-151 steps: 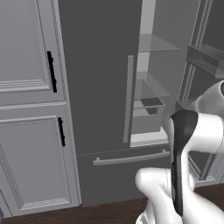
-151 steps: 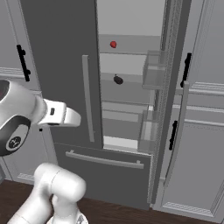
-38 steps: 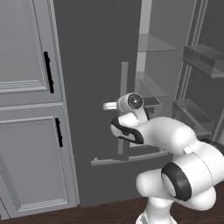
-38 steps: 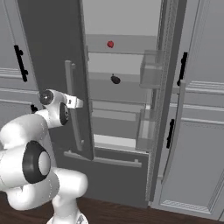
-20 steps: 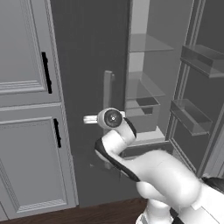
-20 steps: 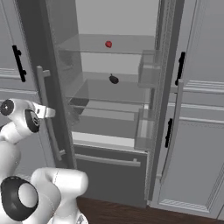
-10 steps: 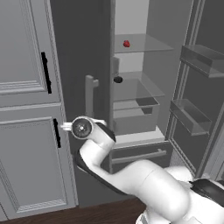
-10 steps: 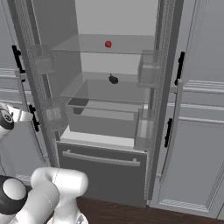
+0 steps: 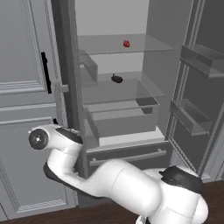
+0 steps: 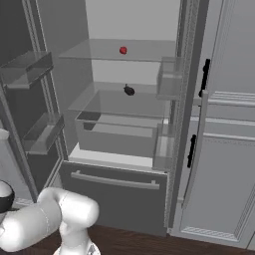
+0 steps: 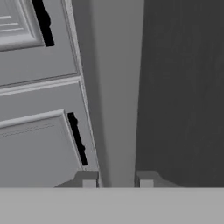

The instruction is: Take the strawberry from the fridge and place it on top of the pancake, located on the dining counter.

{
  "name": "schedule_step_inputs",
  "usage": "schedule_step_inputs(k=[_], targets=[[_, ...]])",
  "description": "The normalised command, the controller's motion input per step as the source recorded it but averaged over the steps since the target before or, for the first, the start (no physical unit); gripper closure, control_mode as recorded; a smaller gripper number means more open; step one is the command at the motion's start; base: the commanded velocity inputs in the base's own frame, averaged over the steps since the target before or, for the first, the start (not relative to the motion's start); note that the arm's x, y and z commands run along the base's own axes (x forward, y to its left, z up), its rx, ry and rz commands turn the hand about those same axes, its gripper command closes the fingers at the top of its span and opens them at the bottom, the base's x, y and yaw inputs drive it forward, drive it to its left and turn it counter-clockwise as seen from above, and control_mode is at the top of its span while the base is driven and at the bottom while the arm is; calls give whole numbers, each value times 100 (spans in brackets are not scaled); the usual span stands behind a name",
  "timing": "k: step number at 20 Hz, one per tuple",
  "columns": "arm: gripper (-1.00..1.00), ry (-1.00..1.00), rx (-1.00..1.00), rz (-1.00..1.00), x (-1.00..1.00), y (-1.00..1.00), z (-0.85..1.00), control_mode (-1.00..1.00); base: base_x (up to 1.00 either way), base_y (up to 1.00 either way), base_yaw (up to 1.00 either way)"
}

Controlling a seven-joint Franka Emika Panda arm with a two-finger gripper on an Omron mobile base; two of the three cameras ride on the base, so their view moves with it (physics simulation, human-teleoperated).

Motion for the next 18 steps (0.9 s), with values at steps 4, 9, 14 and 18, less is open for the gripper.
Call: schedule_step_inputs(k=[4, 9, 14, 18], targets=[[100, -1, 0, -7, 0, 100, -3, -100, 0, 0, 0], [100, -3, 1, -9, -40, 68, 2, -100, 0, 0, 0], [100, 3, 0, -16, -98, -87, 15, -100, 0, 0, 0], [100, 7, 0, -6, -80, -100, 9, -100, 0, 0, 0]])
